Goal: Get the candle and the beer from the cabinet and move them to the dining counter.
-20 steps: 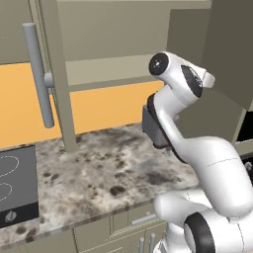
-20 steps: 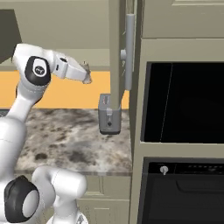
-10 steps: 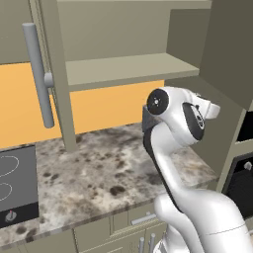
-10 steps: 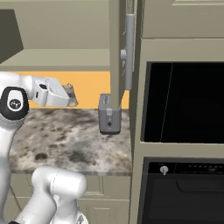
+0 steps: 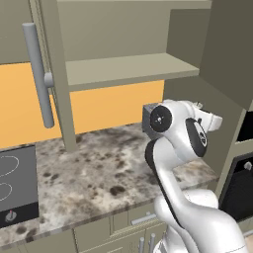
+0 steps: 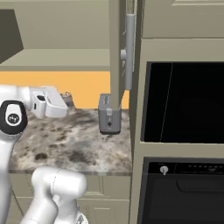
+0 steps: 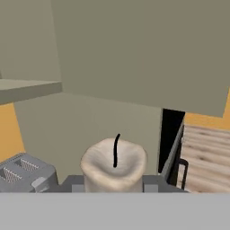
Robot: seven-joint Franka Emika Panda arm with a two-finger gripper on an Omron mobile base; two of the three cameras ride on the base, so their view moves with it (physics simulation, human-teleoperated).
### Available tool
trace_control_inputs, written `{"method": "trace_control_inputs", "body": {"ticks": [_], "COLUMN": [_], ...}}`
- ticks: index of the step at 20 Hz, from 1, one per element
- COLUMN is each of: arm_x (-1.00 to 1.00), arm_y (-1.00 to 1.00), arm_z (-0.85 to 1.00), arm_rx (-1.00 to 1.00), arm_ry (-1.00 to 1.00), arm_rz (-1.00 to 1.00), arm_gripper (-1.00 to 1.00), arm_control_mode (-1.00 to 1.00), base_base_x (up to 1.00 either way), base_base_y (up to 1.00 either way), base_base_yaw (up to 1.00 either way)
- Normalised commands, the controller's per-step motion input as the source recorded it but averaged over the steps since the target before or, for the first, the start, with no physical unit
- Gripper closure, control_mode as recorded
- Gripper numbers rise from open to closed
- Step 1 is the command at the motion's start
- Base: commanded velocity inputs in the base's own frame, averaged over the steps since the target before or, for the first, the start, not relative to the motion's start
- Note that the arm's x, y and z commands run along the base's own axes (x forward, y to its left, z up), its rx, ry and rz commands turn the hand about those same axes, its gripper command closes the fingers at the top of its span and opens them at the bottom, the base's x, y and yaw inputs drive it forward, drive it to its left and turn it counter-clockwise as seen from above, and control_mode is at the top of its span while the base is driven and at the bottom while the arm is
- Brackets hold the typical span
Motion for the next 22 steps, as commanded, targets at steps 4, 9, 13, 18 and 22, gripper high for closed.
{"method": "trace_control_inputs", "body": {"ticks": [4, 9, 13, 18, 22], "arm_x": [-0.65, -0.75, 0.0, 0.0, 0.0], "arm_y": [0.0, 0.06, 0.0, 0.0, 0.0], "arm_z": [-0.21, -0.31, 0.0, 0.0, 0.0], "arm_rx": [0.0, 0.0, 0.0, 0.0, 0.0], "arm_ry": [-0.05, -0.01, 0.0, 0.0, 0.0], "arm_rz": [0.0, 0.0, 0.0, 0.0, 0.0], "arm_gripper": [1.0, 1.0, 1.0, 1.0, 1.0], "arm_control_mode": [-1.0, -1.0, 1.0, 1.0, 1.0], "base_base_x": [0.0, 0.0, -0.38, -0.45, -0.63], "base_base_y": [0.0, 0.0, 0.18, 0.29, 0.2], "base_base_yaw": [0.0, 0.0, 0.0, 0.0, 0.0]}}
